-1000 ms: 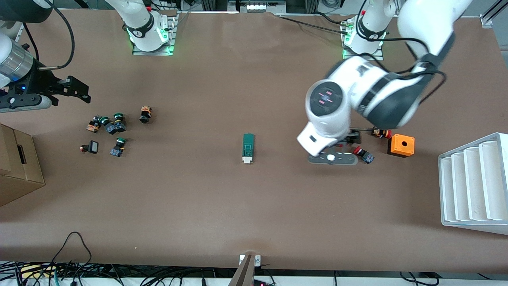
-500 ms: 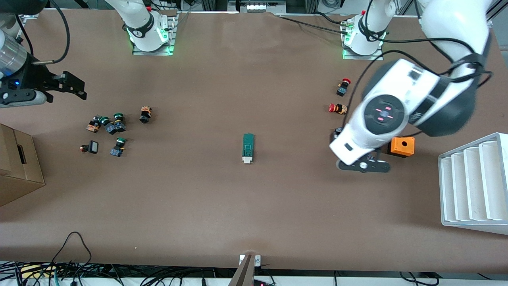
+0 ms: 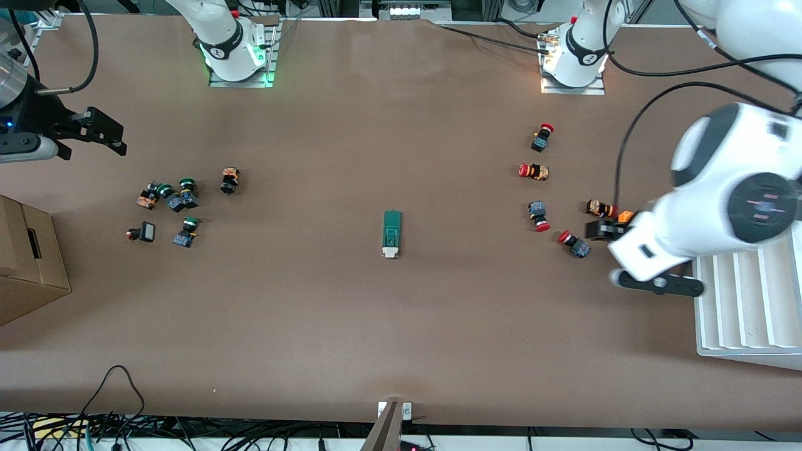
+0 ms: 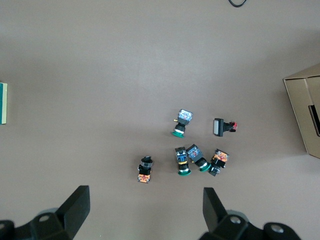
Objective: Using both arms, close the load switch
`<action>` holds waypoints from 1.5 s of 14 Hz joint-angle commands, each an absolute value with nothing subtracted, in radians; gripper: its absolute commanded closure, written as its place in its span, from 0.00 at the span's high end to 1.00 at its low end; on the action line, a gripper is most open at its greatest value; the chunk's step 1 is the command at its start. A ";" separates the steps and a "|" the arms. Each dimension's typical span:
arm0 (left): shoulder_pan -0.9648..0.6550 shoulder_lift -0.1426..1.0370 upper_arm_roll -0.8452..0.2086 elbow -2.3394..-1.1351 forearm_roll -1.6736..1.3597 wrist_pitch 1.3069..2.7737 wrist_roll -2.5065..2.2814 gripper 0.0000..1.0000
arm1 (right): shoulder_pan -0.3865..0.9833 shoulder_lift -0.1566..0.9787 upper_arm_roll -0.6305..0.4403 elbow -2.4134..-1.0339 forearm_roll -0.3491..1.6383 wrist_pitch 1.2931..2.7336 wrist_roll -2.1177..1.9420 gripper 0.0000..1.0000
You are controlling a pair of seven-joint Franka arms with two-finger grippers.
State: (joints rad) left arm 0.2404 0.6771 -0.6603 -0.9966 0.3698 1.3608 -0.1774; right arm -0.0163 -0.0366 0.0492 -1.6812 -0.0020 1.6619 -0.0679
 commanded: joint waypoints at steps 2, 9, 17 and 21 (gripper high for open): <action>0.108 0.497 -0.255 -1.081 0.102 1.419 0.055 1.00 | -0.006 -0.002 0.048 -1.623 -0.011 1.641 -0.078 1.00; 0.000 0.212 -0.051 -1.437 0.078 1.626 0.086 1.00 | -0.003 -0.002 0.051 -1.624 -0.011 1.638 -0.077 1.00; -0.015 0.048 0.028 -1.721 -0.021 1.836 0.184 1.00 | -0.003 -0.002 0.054 -1.624 -0.011 1.640 -0.075 1.00; -0.023 0.048 0.066 -1.724 -0.025 1.825 0.111 1.00 | -0.003 -0.002 0.052 -1.624 -0.012 1.640 -0.075 1.00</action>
State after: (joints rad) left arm -0.0075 0.0846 0.0510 -1.6895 -0.0027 1.8181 0.1432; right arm -0.0071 -0.0099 0.0530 -1.6494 -0.0020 1.6607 -0.0679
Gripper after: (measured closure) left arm 0.000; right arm 0.000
